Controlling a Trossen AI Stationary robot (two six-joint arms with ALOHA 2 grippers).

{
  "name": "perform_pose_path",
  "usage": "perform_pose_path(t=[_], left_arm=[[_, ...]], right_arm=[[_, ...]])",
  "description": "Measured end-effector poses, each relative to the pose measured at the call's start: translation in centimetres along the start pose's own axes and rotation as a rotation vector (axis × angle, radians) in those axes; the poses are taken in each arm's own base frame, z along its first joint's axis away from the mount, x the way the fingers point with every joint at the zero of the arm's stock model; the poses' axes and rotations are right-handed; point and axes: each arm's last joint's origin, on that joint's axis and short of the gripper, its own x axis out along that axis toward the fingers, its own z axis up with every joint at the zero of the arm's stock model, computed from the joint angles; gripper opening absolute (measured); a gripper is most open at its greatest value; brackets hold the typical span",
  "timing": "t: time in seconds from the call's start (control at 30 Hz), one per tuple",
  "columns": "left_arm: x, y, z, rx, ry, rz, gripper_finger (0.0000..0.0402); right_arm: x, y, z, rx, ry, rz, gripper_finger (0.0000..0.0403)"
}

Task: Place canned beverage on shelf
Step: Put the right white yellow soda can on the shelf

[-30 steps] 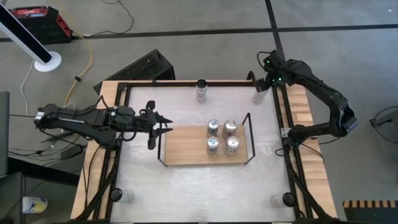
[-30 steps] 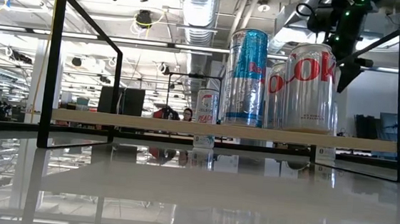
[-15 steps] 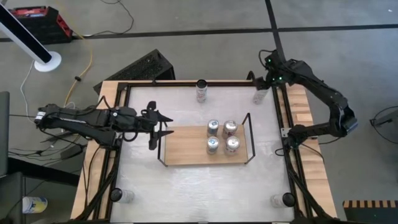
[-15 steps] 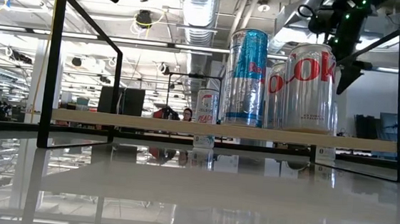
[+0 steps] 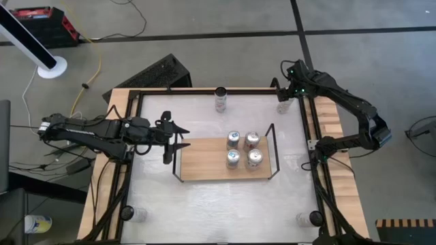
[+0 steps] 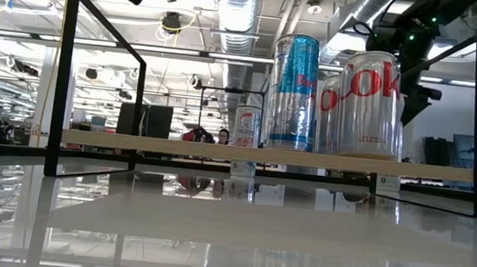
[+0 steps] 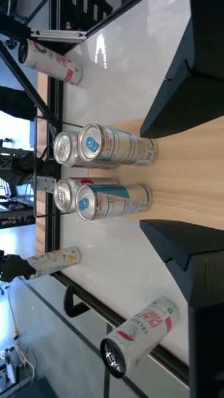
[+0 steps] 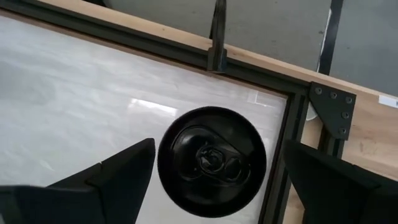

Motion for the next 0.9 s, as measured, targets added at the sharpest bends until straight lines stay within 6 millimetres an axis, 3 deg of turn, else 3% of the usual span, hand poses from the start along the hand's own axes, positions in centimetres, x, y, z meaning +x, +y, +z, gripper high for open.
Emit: perform_pose_path(t=[0.3, 0.67, 0.9], left_arm=[[0.33, -0.08, -0.24, -0.021, 0.022, 0.001, 0.0211], [0.88, -0.2, -0.61, -0.012, 0.056, 0.003, 0.0211], [0.87, -0.19, -0.68, -0.011, 0.063, 0.003, 0.0211]], right_arm=[[-0.04, 0.16, -0.17, 0.021, 0.009, -0.008, 0.0363], [-0.1, 0.27, -0.22, 0.052, 0.011, -0.006, 0.0276], [-0.1, 0.62, -0.01, 0.053, -0.02, 0.008, 0.0271]])
